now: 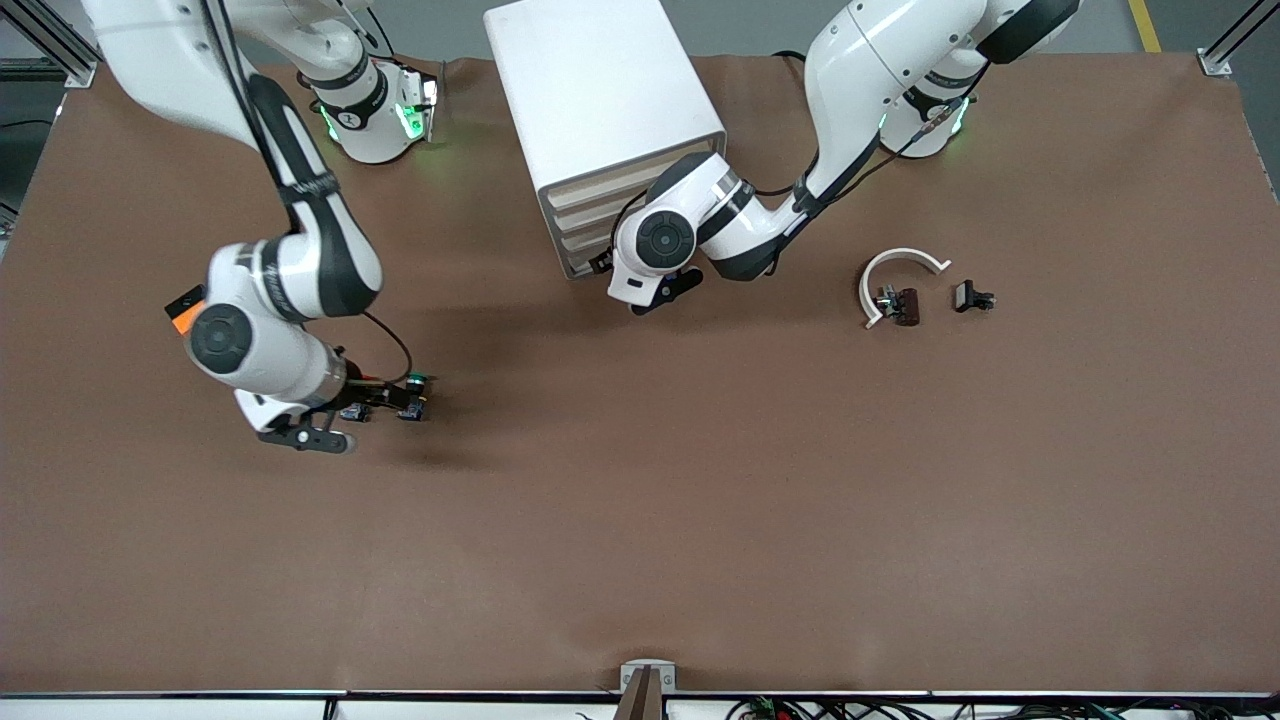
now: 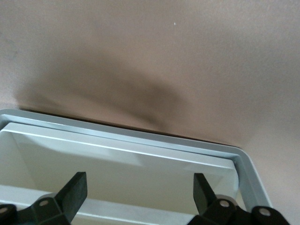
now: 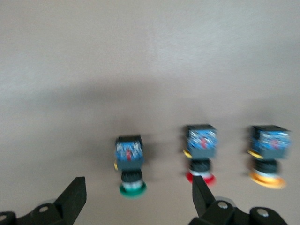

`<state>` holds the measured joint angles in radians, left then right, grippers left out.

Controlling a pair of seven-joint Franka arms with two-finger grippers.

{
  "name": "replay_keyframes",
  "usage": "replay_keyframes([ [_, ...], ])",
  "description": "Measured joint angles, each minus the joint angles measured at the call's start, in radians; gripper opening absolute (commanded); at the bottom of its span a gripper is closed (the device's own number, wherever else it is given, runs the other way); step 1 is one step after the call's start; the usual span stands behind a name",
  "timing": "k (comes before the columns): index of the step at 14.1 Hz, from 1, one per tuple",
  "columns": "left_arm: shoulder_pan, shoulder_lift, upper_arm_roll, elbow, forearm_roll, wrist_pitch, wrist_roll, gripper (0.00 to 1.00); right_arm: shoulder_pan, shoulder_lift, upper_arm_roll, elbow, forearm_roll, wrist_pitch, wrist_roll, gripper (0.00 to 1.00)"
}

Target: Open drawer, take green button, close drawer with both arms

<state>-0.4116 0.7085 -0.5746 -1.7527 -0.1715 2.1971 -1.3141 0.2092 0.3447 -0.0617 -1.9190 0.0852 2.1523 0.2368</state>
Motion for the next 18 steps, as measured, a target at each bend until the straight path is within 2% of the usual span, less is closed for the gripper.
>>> replay_keyframes([
  [4, 0.051, 0.0, 0.003, 0.01, 0.0, -0.001, 0.003, 1.0, -0.092, -0.107, -0.001, 0.093, 0.0, -0.295, -0.128, 1.0],
  [9, 0.219, -0.05, 0.005, 0.009, 0.06, -0.006, 0.037, 1.0, -0.195, -0.157, -0.002, 0.226, -0.035, -0.543, -0.261, 1.0],
  [14, 0.421, -0.214, 0.005, -0.099, 0.111, -0.036, 0.192, 1.0, -0.241, -0.243, -0.002, 0.262, -0.085, -0.635, -0.272, 1.0],
  [18, 0.594, -0.379, -0.001, -0.134, 0.129, -0.257, 0.522, 1.0, -0.296, -0.301, -0.002, 0.261, -0.086, -0.671, -0.323, 1.0],
])
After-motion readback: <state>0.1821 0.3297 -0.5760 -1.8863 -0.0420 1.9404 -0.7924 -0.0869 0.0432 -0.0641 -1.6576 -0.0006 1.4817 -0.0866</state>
